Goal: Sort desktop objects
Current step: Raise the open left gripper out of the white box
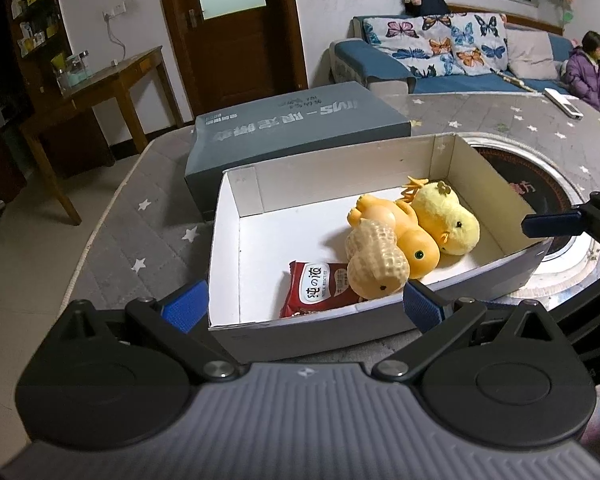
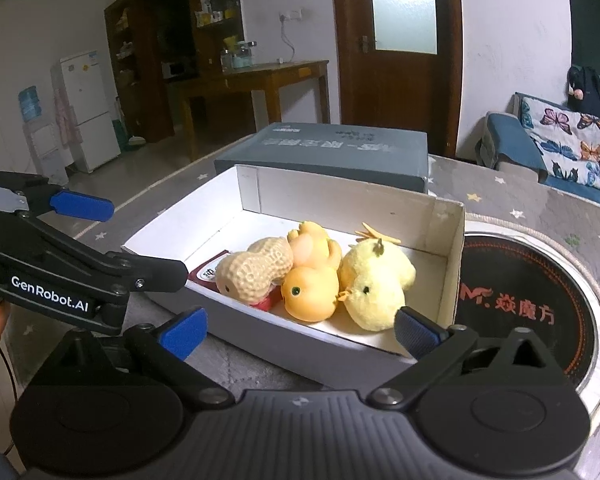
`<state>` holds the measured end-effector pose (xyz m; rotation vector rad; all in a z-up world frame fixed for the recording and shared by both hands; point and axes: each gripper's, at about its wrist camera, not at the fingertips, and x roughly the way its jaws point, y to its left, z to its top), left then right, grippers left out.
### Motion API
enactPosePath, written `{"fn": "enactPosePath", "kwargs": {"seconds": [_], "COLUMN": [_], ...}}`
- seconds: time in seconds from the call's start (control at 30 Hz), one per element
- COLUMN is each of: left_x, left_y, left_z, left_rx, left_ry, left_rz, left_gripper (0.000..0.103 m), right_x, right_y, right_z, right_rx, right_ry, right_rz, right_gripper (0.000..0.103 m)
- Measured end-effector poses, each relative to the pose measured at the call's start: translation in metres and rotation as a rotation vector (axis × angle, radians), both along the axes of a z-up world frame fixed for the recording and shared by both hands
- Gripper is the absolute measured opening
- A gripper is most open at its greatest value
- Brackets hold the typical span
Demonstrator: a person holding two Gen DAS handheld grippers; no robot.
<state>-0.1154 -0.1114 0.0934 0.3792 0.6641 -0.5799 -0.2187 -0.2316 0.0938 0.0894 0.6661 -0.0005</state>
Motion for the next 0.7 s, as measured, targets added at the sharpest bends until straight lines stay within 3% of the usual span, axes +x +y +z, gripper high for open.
{"fn": "enactPosePath", "kwargs": {"seconds": [0.7], "left_x": [0.037], "left_y": [-0.021], "left_z": [0.002], "left_rx": [0.019], "left_ry": [0.046], "left_rz": [-0.004], "left_gripper": [0.103], "right_x": [0.023], "right_y": [-0.022], "right_z": [0.002], "right_rx": [0.015], "right_ry": [0.031], "right_rz": [-0.014], "right_gripper": [0.103]}}
